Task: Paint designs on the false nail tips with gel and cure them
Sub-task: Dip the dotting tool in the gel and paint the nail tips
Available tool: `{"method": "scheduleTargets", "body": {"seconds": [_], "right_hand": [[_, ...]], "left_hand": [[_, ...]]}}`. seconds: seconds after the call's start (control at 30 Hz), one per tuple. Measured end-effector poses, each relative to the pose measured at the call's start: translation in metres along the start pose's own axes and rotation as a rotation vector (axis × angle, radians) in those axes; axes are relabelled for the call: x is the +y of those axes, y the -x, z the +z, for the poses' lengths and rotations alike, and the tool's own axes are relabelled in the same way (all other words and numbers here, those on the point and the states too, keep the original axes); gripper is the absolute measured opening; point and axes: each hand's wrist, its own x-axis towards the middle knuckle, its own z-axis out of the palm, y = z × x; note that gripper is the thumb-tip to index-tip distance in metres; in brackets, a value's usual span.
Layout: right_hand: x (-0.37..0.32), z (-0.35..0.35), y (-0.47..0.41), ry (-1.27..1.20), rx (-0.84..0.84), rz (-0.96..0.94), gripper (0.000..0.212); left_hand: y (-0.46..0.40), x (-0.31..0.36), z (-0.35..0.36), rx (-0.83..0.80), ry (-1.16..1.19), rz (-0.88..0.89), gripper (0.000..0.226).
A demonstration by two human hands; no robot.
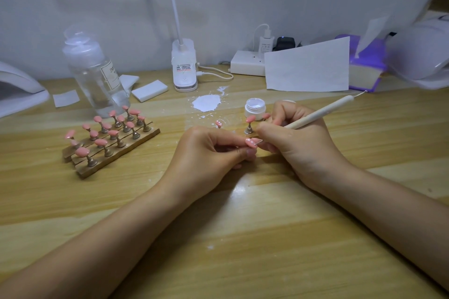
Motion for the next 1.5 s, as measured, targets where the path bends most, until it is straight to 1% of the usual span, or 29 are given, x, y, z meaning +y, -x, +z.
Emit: {"method": "scheduleTargets", "body": {"seconds": [0.13, 0.3, 0.5, 0.73, 0.93, 1.07, 1.2, 1.3, 1.4, 1.5], "right_hand": [[0.0, -0.001, 0.0, -0.004, 0.001, 0.002, 0.046], [0.0, 0.0, 0.0, -0.008, -0.002, -0.003, 0.049], [0.001, -0.001, -0.001, 0.013, -0.002, -0.007, 0.044], [0.002, -0.001, -0.001, 0.007, -0.002, -0.011, 0.044], [0.002, -0.001, -0.001, 0.022, 0.0, -0.028, 0.049], [0.003, -0.001, -0.002, 0.019, 0.017, -0.026, 0.045], [-0.001, 0.001, 0.001, -0.004, 0.078, -0.03, 0.046], [-0.011, 0.0, 0.002, -0.041, 0.179, -0.116, 0.042], [-0.027, -0.008, -0.008, 0.044, 0.27, -0.203, 0.042], [-0.04, -0.02, -0.029, 0.263, 0.258, -0.177, 0.039]], "left_hand": [[0.0, 0.0, 0.0, -0.004, 0.007, -0.001, 0.02], [0.0, -0.001, 0.0, -0.006, -0.006, 0.003, 0.021], [0.0, -0.002, 0.0, -0.006, -0.002, 0.009, 0.021], [0.0, -0.002, 0.001, -0.003, -0.001, 0.011, 0.021], [0.0, -0.002, 0.0, -0.009, -0.005, 0.006, 0.02], [0.0, -0.001, 0.0, -0.011, 0.003, 0.007, 0.022], [0.0, -0.001, 0.001, -0.017, -0.001, 0.009, 0.019], [0.0, -0.001, 0.001, -0.002, 0.011, -0.004, 0.021], [0.0, -0.002, 0.001, 0.007, -0.008, -0.008, 0.023], [-0.001, -0.002, 0.002, 0.015, -0.048, -0.008, 0.023]]}}
